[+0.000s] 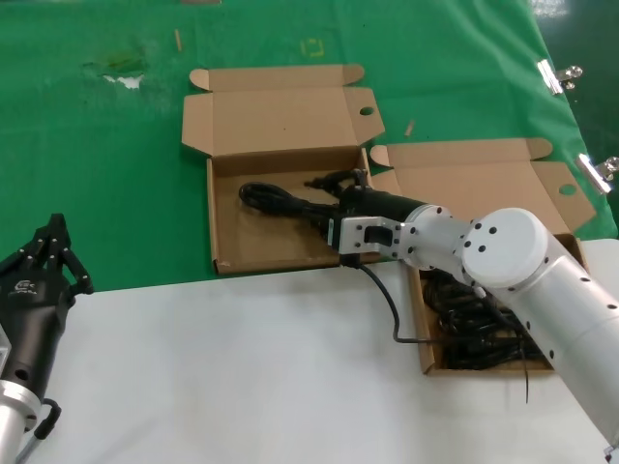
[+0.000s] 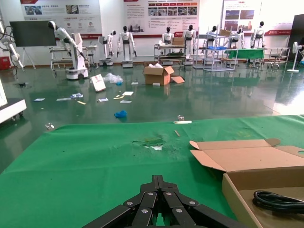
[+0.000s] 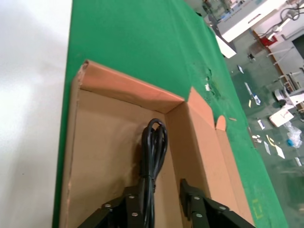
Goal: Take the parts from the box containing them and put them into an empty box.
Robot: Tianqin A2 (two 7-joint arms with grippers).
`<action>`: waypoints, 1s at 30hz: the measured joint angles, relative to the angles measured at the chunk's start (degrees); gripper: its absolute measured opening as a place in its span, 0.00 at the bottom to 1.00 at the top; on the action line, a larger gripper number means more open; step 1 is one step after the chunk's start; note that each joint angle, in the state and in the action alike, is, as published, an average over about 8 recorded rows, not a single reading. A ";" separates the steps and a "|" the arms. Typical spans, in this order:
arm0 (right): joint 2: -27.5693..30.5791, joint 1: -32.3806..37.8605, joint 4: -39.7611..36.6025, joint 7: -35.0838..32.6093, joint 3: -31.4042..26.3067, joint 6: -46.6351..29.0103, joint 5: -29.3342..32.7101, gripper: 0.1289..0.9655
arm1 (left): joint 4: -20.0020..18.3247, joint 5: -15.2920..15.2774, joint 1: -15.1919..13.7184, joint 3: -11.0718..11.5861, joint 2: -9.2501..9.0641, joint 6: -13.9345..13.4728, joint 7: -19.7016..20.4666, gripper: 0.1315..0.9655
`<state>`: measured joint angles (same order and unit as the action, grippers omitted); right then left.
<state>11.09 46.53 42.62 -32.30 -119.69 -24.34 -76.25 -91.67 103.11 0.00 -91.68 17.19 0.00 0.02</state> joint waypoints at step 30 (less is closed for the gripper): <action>5.96 -9.64 19.24 18.03 5.29 2.22 4.09 0.77 | 0.00 0.00 0.00 0.00 0.00 0.00 0.00 0.01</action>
<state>17.05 36.89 61.86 -14.27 -114.39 -22.12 -72.16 -91.67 103.11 0.00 -91.68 17.19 0.00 0.02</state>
